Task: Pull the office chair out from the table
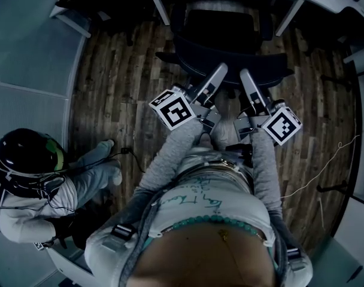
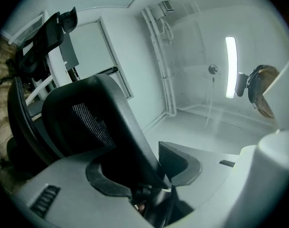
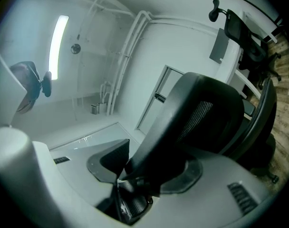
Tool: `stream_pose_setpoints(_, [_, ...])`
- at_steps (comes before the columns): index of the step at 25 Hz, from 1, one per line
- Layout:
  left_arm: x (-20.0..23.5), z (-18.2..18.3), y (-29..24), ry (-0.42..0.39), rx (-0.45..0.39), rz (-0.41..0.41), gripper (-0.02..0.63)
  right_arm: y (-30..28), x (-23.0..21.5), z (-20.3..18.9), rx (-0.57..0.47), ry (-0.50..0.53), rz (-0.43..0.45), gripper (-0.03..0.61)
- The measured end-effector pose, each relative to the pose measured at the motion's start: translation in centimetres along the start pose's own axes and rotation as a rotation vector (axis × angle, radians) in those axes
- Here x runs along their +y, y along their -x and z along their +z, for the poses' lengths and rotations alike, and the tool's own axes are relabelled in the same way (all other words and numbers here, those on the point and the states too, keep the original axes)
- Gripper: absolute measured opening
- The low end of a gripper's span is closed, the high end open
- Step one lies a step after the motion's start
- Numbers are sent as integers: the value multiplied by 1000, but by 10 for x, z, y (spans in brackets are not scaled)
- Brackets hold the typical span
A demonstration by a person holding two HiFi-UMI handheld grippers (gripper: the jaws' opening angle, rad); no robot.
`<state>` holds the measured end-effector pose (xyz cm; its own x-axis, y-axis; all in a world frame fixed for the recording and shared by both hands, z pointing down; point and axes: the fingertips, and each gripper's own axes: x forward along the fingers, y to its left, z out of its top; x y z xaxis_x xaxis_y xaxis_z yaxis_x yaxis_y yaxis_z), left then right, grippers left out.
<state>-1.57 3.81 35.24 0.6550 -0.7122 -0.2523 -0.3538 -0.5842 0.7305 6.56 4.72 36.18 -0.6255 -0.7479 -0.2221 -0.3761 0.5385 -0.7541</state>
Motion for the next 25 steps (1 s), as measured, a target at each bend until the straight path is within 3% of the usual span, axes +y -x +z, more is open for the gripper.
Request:
stream_pose_setpoints(9, [7,2,7,-35,-32,54,193,2,-1,-4,73,-22,19,187])
stream_pose_setpoints(19, [6,-1,22,5,-71,114,202,15,1,-11,130,-7,1,188])
stream_pose_setpoints(25, [-2,-13,42,-38,-63,157,202,36,1,-16,159,7,-8,187])
